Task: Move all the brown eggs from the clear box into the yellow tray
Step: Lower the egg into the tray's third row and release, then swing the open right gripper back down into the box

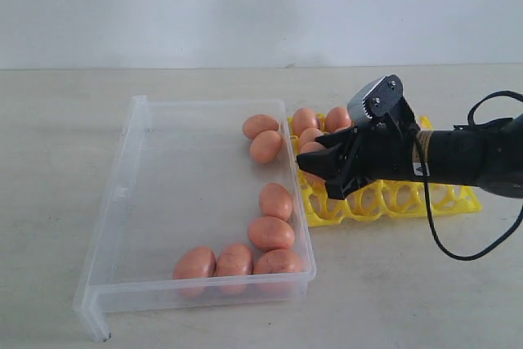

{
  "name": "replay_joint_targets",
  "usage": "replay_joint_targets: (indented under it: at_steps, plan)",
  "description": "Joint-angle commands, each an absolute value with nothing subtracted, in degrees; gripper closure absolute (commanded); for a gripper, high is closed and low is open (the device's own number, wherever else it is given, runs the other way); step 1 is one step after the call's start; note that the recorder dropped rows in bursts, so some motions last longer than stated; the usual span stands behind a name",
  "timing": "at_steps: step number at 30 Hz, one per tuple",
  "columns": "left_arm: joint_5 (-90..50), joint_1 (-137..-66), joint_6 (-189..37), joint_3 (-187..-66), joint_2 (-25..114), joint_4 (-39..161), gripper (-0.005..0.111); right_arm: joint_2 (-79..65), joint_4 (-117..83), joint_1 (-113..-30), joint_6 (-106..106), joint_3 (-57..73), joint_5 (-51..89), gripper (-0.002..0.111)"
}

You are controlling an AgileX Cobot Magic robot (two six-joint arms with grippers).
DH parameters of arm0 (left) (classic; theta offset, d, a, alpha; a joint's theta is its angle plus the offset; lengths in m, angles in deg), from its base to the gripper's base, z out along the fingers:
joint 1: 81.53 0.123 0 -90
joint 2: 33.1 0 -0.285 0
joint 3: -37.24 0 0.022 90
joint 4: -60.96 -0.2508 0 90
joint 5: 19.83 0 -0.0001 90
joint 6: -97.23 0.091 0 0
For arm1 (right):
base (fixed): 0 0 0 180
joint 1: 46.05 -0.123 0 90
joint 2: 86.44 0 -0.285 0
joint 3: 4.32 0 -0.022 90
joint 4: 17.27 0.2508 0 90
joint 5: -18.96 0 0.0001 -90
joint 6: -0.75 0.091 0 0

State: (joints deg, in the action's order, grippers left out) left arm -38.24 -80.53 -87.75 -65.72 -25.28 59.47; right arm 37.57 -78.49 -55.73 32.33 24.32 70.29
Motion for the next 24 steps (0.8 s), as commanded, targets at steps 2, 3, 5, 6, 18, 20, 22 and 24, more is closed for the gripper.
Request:
replay_joint_targets:
  at_steps: [2, 3, 5, 6, 18, 20, 22, 24]
  plan:
    - [-38.2, -80.7, -87.6, -65.5, -25.3, 59.5, 0.111, 37.5, -77.5, -55.7, 30.6, 24.2, 70.6, 0.053]
    - [-38.2, -80.7, -87.6, -65.5, -25.3, 59.5, 0.111, 37.4, -77.5, -55.7, 30.6, 24.2, 71.1, 0.051]
    - [-38.2, -80.7, -87.6, -65.5, -25.3, 59.5, 0.111, 37.4, -77.5, -55.7, 30.9, 24.2, 72.8, 0.049]
    - [-38.2, -80.7, -87.6, -65.5, -25.3, 59.5, 0.111, 37.4, -77.5, -55.7, 30.9, 24.2, 73.6, 0.049]
    - [-38.3, -80.7, -87.6, -65.5, -25.3, 59.5, 0.111, 32.7, -79.1, -55.7, 43.7, 24.2, 86.2, 0.049]
    - [-38.3, -80.7, -87.6, -65.5, -25.3, 59.5, 0.111, 29.6, -80.7, -55.7, 44.3, 24.2, 87.3, 0.056]
    - [-38.3, -80.7, -87.6, -65.5, -25.3, 59.5, 0.111, 25.8, -83.9, -55.9, 44.2, 24.2, 86.9, 0.073]
    - [-38.3, -80.7, -87.6, -65.5, -25.3, 59.5, 0.111, 21.4, -87.1, -55.9, 42.8, 24.2, 86.1, 0.101]
